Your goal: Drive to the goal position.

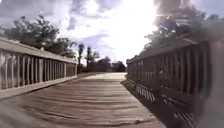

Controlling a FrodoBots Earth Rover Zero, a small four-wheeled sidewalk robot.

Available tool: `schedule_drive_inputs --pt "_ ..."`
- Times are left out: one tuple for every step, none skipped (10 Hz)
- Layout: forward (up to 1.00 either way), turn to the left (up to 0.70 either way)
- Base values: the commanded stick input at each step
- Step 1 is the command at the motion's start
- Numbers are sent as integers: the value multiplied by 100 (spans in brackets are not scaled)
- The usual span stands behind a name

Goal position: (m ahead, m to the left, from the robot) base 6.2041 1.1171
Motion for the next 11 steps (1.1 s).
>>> schedule_drive_inputs --pt "95 0" --pt "95 0" --pt "95 0" --pt "95 0" --pt "95 0" --pt "95 0" --pt "95 0" --pt "95 0" --pt "94 0" --pt "94 0" --pt "94 0"
